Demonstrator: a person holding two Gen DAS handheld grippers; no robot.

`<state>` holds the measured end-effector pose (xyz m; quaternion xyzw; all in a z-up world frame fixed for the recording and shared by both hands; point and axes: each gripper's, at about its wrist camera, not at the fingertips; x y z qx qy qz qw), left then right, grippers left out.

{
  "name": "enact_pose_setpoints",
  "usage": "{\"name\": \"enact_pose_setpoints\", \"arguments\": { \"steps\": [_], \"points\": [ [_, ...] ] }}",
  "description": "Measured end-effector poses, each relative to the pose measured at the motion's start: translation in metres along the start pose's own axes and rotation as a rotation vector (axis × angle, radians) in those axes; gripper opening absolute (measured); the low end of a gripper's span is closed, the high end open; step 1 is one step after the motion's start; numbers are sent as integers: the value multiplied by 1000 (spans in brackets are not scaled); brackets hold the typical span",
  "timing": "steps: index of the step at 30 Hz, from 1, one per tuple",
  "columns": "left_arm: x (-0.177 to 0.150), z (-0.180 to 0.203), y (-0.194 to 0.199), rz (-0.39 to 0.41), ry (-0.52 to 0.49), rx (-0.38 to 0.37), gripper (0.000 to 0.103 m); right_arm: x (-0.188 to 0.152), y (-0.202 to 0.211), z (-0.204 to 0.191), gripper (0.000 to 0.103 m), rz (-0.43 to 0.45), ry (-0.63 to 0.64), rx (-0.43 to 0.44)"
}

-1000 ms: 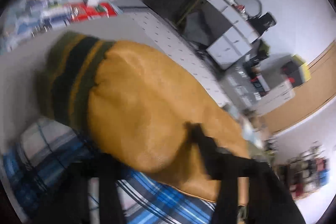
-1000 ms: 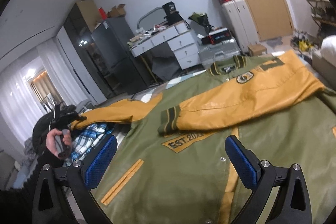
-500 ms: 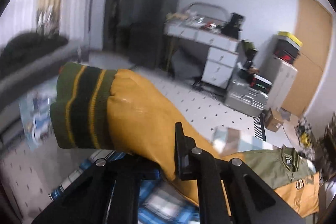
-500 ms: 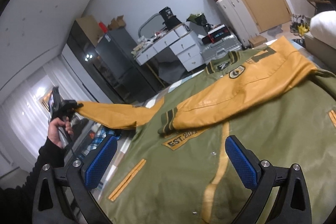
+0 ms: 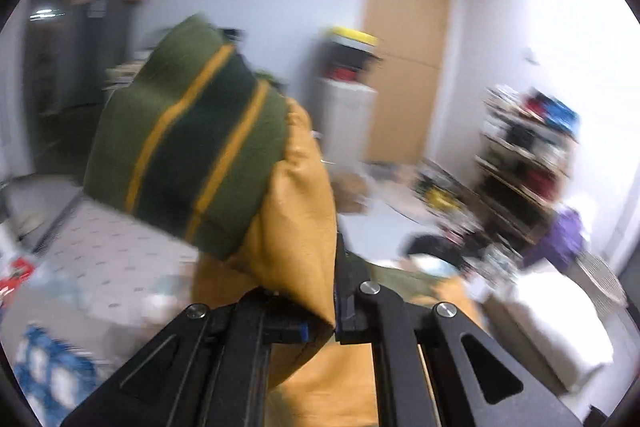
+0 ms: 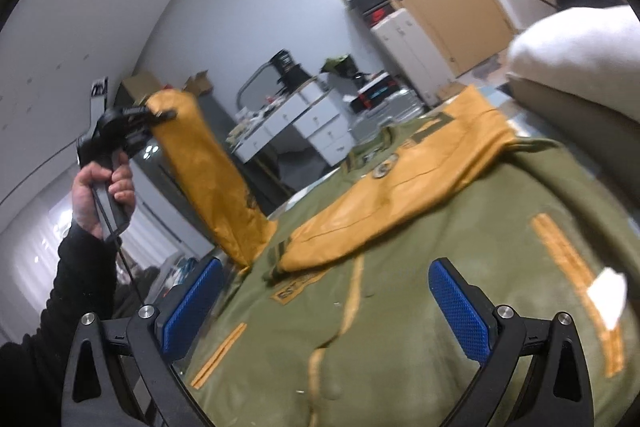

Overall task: Fold large clothes
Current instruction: 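Grasp the other yellow sleeve's cuff with the left gripper and lift it, then lay the held sleeve across the jacket over the first sleeve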

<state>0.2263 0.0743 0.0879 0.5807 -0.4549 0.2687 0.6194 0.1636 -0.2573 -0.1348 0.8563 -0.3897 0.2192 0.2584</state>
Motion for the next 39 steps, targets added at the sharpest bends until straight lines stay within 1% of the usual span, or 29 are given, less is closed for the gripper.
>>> {"name": "enact_pose_setpoints", "arguments": {
  "steps": [2,3,5,7,8,9,10,11,12,14,15,16,17,19,20,21,22,23,24,25,26,28,29,32,33,35,36,38,39],
  "points": [
    [0,28,-31,-38,-25,-71,3,6,7,12,103,15,-26,-28],
    [-4,42,-52,-75,-33,-118,3,8,11,18,103,23,-40,-45],
    [-17,70,-88,-140,-61,-166,3,13,17,30,103,29,-67,-69],
    [-37,97,-125,-223,-98,-221,3,17,23,43,103,35,-90,-103],
    [-51,106,-144,-262,-117,-229,3,18,26,48,103,38,-101,-120],
    [-66,114,-161,-302,-131,-256,3,19,30,54,103,39,-113,-130],
    [-75,119,-177,-346,-142,-287,3,20,32,57,103,41,-123,-139],
    [-90,123,-192,-409,-149,-306,3,21,34,61,103,41,-135,-152],
    [-102,122,-203,-463,-139,-332,3,21,34,65,103,34,-144,-162],
    [-112,123,-215,-551,-110,-406,6,21,33,67,103,23,-152,-178],
    [-118,118,-216,-588,-101,-479,6,21,32,68,103,22,-152,-187],
    [-116,117,-211,-580,-121,-524,6,22,31,68,103,19,-151,-194],
    [-113,113,-201,-559,-155,-552,8,24,28,66,103,13,-145,-198],
    [-107,97,-180,-532,-178,-580,11,29,24,61,103,4,-134,-209],
    [-104,84,-166,-512,-178,-599,14,31,22,58,103,2,-128,-207],
    [-102,77,-153,-491,-184,-606,20,36,18,53,103,-1,-117,-202],
    [-101,72,-140,-473,-191,-598,42,40,15,50,103,-5,-107,-201],
    [-102,52,-128,-442,-174,-585,72,43,10,48,103,-10,-98,-203],
    [-102,36,-120,-400,-148,-579,81,49,2,42,103,-20,-83,-209],
    [-104,31,-113,-366,-135,-583,84,54,-5,37,103,-25,-74,-210],
    [-106,20,-107,-343,-125,-595,84,59,-12,32,103,-32,-66,-203],
    [-107,22,-106,-350,-113,-593,84,68,-30,25,103,-71,-52,-183],
    [-98,32,-111,-349,-104,-564,84,75,-45,21,103,-107,-48,-174],
    [-105,9,-115,-335,-46,-481,84,91,-79,22,103,-159,-81,-188],
    [-111,4,-114,-338,-23,-458,84,98,-96,26,103,-204,-103,-225],
    [-133,-12,-127,-388,37,-407,84,103,-114,34,103,-237,-119,-325],
    [-144,-15,-134,-412,57,-406,84,106,-127,38,103,-261,-100,-395],
    [-160,-22,-148,-467,78,-379,84,108,-142,42,103,-275,-66,-466],
    [-169,-24,-153,-482,96,-376,84,109,-150,43,103,-297,-53,-479]
  ]
}}
Point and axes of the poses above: each gripper's, at about its wrist camera, not at the fingertips, and y roughly against the way its jaws point, z to its right, x to its top, and after that the axes turned 14 degrees about -y, right-handed
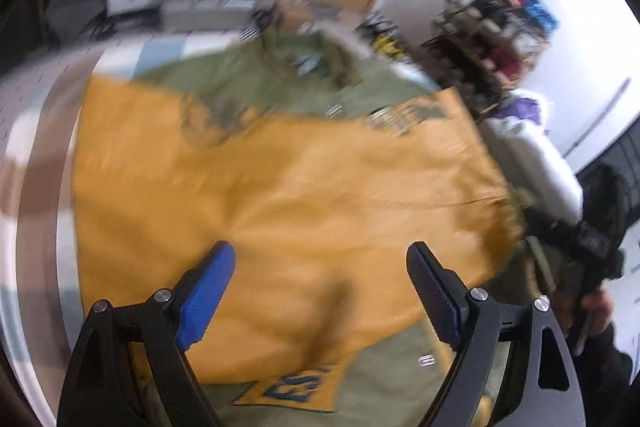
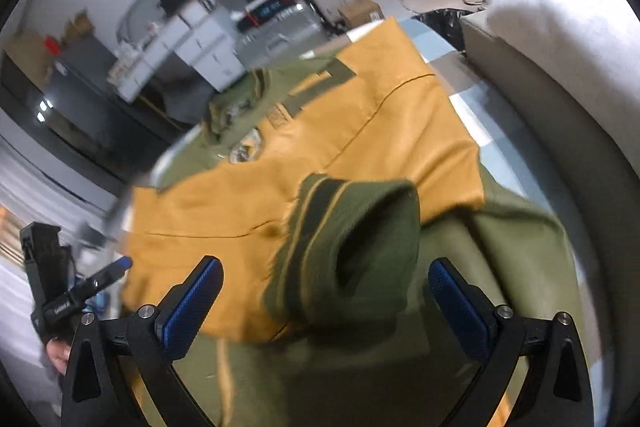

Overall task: Fold large clothes
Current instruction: 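Lay the held sleeve across the jacket over the first sleeve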

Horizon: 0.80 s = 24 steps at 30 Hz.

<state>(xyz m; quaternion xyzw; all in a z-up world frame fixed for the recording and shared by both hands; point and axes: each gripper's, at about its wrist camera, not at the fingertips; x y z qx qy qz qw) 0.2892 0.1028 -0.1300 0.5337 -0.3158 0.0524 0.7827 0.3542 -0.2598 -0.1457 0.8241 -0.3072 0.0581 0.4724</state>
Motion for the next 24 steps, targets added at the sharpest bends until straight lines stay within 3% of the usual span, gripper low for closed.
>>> {"name": "enact_pose_setpoints", "arguments": {
  "steps": [2,4,6,8,12,15,18,20,22,24],
  "points": [
    [-7,-6,-11,-33,28,-1,84,2,-9,-2,92,-25,16,-10],
    [-8,-6,-14,-36,32,-1,84,0,-5,-9,68,-11,60,-31],
    [-1,1,-13,-41,13,4,84,3,1,-18,38,8,104,-44],
    [7,7,-1,-7,8,-40,84,9,16,-29,16,55,154,-22],
    [26,18,27,74,-24,-31,84,26,36,-53,9,137,258,-27],
    [43,25,29,97,-49,32,84,40,46,-66,7,210,312,-26],
    [39,15,19,115,-21,50,85,48,48,-64,7,314,340,-27],
    [30,5,-11,44,25,33,85,51,20,-50,8,258,298,-68],
    [15,-6,-39,-34,76,12,84,46,-16,-31,9,159,293,-182],
    [8,0,-39,44,52,40,84,38,-32,-11,23,91,293,-238]
  ]
}}
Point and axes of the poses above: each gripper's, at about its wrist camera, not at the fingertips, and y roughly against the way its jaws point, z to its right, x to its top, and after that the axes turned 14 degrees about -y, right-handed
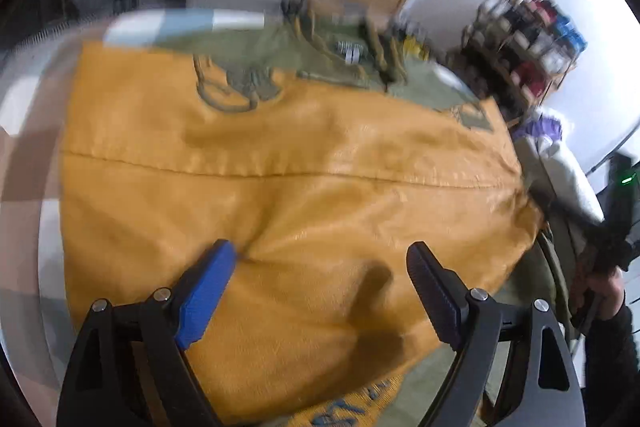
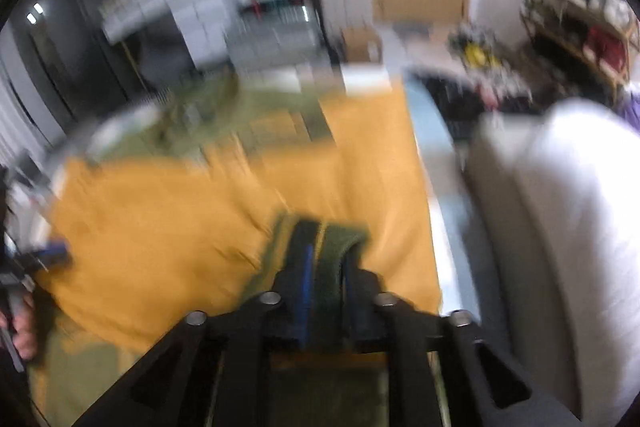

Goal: Fold large clothes

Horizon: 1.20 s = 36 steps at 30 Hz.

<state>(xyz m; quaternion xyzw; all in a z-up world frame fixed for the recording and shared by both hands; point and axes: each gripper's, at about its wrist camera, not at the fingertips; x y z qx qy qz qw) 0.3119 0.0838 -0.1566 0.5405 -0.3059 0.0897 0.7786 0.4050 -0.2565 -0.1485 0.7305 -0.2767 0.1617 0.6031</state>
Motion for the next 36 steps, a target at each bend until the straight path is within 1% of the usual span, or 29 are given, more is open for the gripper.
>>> {"name": "enact_pose_setpoints", "arguments": {
  "steps": [1,3,5,6,7,8,9,10,12,14,15,16,17,18,19,20,21,22,23,24,25,27,28,30,32,34,35,36],
  "points": [
    [-2,2,0,3,-4,4,84,-4,3,4,24,7,2,3],
    [-7,6,-2,26,-17,14,84,-7,25,7,36,64,8,-20],
    [-16,9,-3,87,-49,15,84,-4,54,0,42,140,20,-20],
    [-19,6,1,122,-59,8,84,-3,74,-13,55,191,54,18],
    [-21,5,4,150,-60,-5,84,-1,86,-27,67,217,92,52],
    [-21,3,7,164,-49,-31,84,0,100,-47,86,251,147,92],
    [-21,1,12,192,-30,-78,84,0,107,-62,93,273,181,116],
    [-21,-3,16,231,-10,-125,84,1,111,-84,93,291,227,143],
    [-21,-12,23,275,17,-181,84,6,102,-135,93,246,294,222],
    [-23,-21,35,317,51,-188,84,10,80,-172,93,191,313,261],
    [-24,-25,39,343,76,-190,84,14,63,-193,90,151,322,268],
    [-22,-29,42,362,96,-185,84,19,40,-217,84,100,330,286],
    [-22,-34,44,380,120,-153,84,24,18,-236,69,47,339,295],
    [-24,-40,45,392,159,-122,84,27,-14,-260,48,-28,354,272],
    [-21,-44,40,392,191,-132,84,27,-40,-274,39,-75,368,238],
    [-20,-52,34,374,232,-169,84,25,-68,-285,30,-131,368,200],
    [-20,-60,29,359,276,-197,84,20,-92,-290,30,-191,346,167],
    [-21,-65,25,358,309,-209,84,13,-112,-291,30,-242,335,128],
    [-21,-70,22,358,341,-215,84,9,-112,-288,30,-192,348,130],
    [-21,-72,20,357,352,-218,84,5,-111,-291,30,-172,380,116],
    [-18,-73,18,356,355,-223,84,3,-113,-291,29,-180,407,104],
    [-13,-69,14,349,340,-203,84,2,-107,-284,27,-201,430,79],
    [-13,-67,15,347,328,-193,84,5,-95,-272,27,-179,423,59],
    [-8,-58,11,334,295,-168,84,12,-69,-243,33,-115,403,37],
    [-5,-56,12,320,265,-147,84,16,-50,-211,33,-70,385,-13],
    [-10,-54,13,294,232,-101,84,17,-34,-165,33,-17,357,-94],
    [-12,-56,12,276,213,-80,84,17,-30,-145,33,-8,342,-136],
    [-10,-52,10,264,190,-52,84,16,-33,-125,33,-18,326,-179]
  ]
}}
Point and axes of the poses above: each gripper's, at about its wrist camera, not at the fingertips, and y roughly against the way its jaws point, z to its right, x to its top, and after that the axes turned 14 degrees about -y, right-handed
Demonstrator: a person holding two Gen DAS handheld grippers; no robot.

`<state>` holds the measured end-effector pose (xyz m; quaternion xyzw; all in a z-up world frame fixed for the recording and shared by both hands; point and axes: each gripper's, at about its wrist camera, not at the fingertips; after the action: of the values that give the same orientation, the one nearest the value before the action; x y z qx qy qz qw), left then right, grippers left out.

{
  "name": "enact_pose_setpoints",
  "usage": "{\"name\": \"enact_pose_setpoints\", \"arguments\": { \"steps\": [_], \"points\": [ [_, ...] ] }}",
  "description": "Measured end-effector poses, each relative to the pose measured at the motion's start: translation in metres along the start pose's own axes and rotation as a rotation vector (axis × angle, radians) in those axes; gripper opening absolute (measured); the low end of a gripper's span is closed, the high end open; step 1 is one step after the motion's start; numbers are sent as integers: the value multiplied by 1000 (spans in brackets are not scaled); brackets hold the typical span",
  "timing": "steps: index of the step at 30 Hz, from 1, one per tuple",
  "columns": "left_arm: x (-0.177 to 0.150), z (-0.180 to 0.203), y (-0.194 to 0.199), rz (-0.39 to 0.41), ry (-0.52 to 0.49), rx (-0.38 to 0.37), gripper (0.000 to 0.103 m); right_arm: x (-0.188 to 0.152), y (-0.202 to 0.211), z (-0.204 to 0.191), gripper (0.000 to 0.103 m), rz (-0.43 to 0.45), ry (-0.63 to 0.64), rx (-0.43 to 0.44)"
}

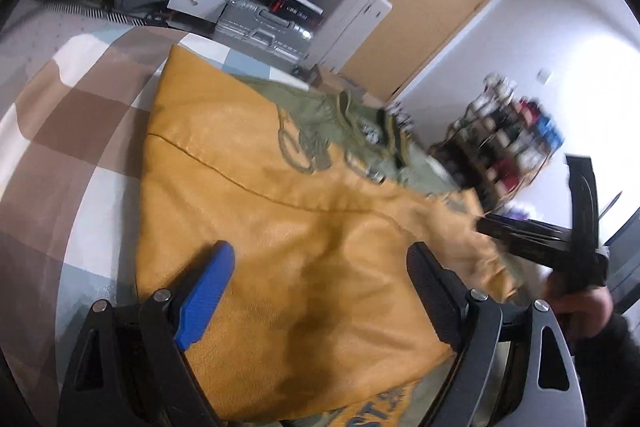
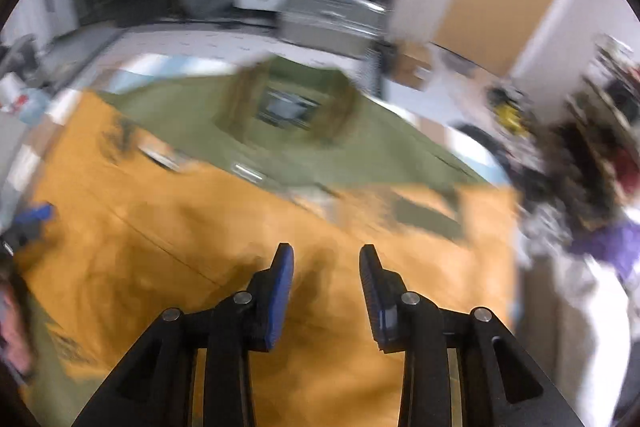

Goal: Fold large clothes

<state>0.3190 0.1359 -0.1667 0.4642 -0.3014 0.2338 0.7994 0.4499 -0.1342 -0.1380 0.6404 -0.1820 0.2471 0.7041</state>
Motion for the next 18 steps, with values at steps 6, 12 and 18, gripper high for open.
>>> {"name": "enact_pose_setpoints", "arguments": {
  "steps": [6,12,18],
  "points": [
    [-1,0,-1,-24,-59,36,84,-36,-42,55,37,-26,-48,8],
    [-6,-3,7,-22,-45,23,84,-25,4,53,39,104,-15,19],
    [-6,5,5,-32,-68,44,84,-70,-12,39,43,-7,-10,52]
  ]
}}
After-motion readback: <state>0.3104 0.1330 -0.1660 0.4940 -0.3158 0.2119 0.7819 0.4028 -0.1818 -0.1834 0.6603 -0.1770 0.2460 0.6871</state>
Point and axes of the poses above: each gripper's, at about its wrist camera, not at the fingertips, and y roughly against the way its jaws point, z to its right, x to its top, and after that the axes turned 14 degrees about -y, right-handed
